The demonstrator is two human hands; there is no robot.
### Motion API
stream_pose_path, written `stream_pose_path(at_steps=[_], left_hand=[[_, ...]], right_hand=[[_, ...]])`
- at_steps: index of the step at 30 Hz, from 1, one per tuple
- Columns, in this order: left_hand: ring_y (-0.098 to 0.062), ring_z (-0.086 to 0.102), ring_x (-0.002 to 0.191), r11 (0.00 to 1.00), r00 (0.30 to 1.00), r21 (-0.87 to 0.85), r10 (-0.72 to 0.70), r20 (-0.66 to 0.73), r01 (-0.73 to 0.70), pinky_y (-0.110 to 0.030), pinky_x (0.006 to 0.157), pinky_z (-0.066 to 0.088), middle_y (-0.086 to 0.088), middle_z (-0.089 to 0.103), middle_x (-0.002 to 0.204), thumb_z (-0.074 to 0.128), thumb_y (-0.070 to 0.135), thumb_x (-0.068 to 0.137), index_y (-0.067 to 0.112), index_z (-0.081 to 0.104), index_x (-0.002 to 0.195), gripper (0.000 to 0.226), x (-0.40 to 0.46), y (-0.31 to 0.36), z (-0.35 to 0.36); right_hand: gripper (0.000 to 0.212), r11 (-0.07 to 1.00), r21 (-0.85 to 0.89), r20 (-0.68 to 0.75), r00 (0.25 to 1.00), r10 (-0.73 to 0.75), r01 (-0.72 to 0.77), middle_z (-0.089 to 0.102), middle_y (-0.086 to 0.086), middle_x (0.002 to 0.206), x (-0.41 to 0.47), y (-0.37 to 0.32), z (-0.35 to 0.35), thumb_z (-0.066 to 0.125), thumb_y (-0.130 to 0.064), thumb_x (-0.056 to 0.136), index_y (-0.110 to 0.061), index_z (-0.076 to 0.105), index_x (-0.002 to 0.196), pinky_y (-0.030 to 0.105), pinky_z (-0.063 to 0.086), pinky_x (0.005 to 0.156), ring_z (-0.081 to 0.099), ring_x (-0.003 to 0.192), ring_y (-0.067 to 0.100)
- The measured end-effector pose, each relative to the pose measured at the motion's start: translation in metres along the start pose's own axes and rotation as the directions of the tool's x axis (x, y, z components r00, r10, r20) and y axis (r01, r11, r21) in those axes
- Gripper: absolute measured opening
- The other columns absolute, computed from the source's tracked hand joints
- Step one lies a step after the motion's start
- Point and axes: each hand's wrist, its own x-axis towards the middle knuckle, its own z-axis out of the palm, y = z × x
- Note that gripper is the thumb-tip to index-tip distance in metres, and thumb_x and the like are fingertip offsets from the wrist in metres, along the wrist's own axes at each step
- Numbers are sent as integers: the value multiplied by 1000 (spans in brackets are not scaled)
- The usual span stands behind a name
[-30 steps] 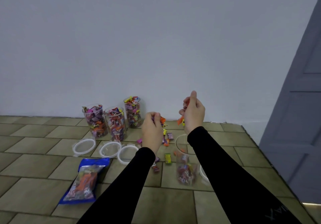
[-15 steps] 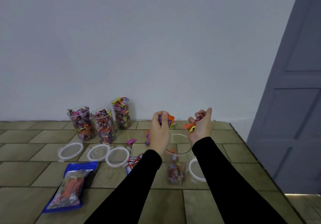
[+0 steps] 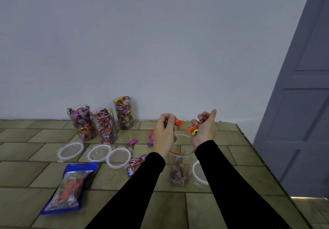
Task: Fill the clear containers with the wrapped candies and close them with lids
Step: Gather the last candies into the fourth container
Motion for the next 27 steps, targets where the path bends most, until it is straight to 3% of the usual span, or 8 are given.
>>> stream_pose_path(at_steps=[8,13,17,19,23,27], left_hand=[[-17,32,54,995,997,-92,-17,81,24,-26,47,27,-10,39,64,54,17,94,9,49,64,31,-1,0,-3],[-18,40,46,996,997,-83,15,73,-9,-22,43,30,-6,48,57,53,13,96,5,52,64,34,-4,0,-2],[-9,45,49,997,997,-35,70,44,-69,-23,50,35,-13,54,63,53,11,96,6,56,71,26,-5,0,-1],[-8,44,53,995,992,-36,99,73,-97,-22,54,34,-4,51,64,51,11,97,3,56,74,24,-4,0,-1],[-4,45,71,986,965,22,157,210,-165,-18,64,36,16,50,73,47,41,90,4,60,88,39,-4,1,-4],[-7,43,78,973,941,85,184,283,-216,-19,72,36,3,46,88,29,59,88,20,63,101,54,-1,-4,-9]], right_hand=[[48,1000,-23,28,1000,-5,6,36,-6,59,0,2,1,35,-53,99,-20,45,66,18,24,39,33,42,12],[48,999,-35,28,1000,-11,12,37,-6,59,0,2,0,36,-53,99,-20,44,65,19,22,41,33,42,12],[49,998,-57,32,999,-27,29,37,-6,58,-1,2,1,35,-52,99,-20,44,63,20,22,43,34,41,12],[49,998,-61,36,999,-30,32,37,-6,57,-2,2,1,35,-52,99,-20,44,63,22,23,44,34,41,12],[49,996,-76,30,999,-34,36,37,-6,57,-2,2,0,35,-52,99,-20,45,63,22,24,44,35,42,12],[48,995,-84,25,998,-50,52,38,-6,58,-2,3,0,35,-51,99,-19,46,65,23,24,45,35,41,13]])
